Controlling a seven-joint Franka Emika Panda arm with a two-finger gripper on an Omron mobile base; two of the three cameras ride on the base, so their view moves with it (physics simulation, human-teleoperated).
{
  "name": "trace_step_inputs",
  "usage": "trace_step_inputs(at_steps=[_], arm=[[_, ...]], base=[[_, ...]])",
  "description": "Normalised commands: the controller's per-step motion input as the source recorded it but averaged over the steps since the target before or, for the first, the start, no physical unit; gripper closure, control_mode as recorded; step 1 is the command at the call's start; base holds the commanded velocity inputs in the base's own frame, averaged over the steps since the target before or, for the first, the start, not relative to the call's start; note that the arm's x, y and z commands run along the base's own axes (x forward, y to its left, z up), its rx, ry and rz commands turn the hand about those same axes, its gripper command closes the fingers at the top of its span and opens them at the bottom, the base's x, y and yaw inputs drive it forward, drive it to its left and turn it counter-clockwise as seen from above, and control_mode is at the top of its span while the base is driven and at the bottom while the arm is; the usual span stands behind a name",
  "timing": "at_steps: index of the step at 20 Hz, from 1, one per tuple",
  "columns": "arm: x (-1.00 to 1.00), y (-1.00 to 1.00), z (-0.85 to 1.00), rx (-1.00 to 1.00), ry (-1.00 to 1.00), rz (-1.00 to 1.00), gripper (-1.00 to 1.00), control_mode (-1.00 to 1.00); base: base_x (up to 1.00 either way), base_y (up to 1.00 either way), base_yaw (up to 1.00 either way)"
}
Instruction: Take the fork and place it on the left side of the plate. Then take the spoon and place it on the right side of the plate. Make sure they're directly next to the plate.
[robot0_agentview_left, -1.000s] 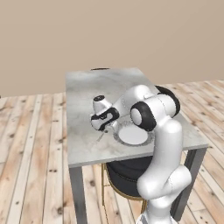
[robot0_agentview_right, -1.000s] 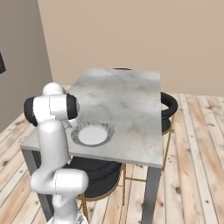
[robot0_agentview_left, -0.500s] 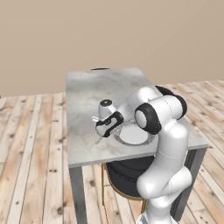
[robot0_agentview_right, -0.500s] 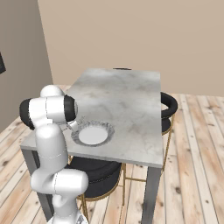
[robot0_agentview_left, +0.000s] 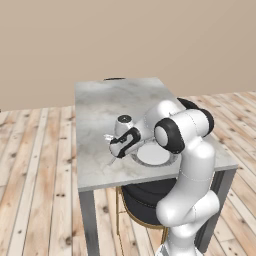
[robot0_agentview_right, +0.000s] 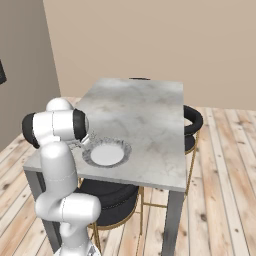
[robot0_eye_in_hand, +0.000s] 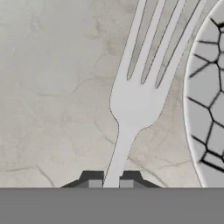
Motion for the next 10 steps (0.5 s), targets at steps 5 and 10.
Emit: trace_step_inputs(at_steps=[5, 10], arm=[[0.00, 0.02, 0.00, 0.00, -0.03, 0.29, 1.00, -1.00], [-0.11, 0.00, 0.00, 0.00, 0.00, 0.34, 1.00, -1.00]], base=[[0.00, 0.00, 0.00], [0.00, 0.00, 0.00]])
